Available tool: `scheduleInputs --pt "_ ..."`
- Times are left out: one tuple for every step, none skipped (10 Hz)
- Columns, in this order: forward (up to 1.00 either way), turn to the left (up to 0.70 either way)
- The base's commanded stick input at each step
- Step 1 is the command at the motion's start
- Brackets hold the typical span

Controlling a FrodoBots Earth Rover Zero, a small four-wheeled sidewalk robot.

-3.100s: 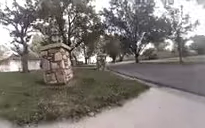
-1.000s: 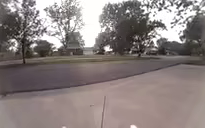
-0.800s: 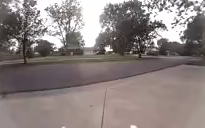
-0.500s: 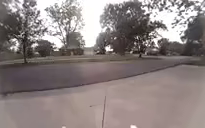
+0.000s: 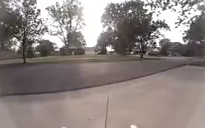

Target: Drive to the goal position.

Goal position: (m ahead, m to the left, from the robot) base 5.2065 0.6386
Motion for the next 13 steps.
scheduleInputs --pt "0.7 -0.14" --pt "0.7 -0.02" --pt "0.7 -0.01" --pt "0.7 0.0" --pt "0.7 -0.08" --pt "0.7 -0.17" --pt "0.7 -0.26" --pt "0.7 -0.35" --pt "0.7 -0.35" --pt "0.7 -0.34" --pt "0.7 -0.02" --pt "0.7 0.0" --pt "0.7 0.0"
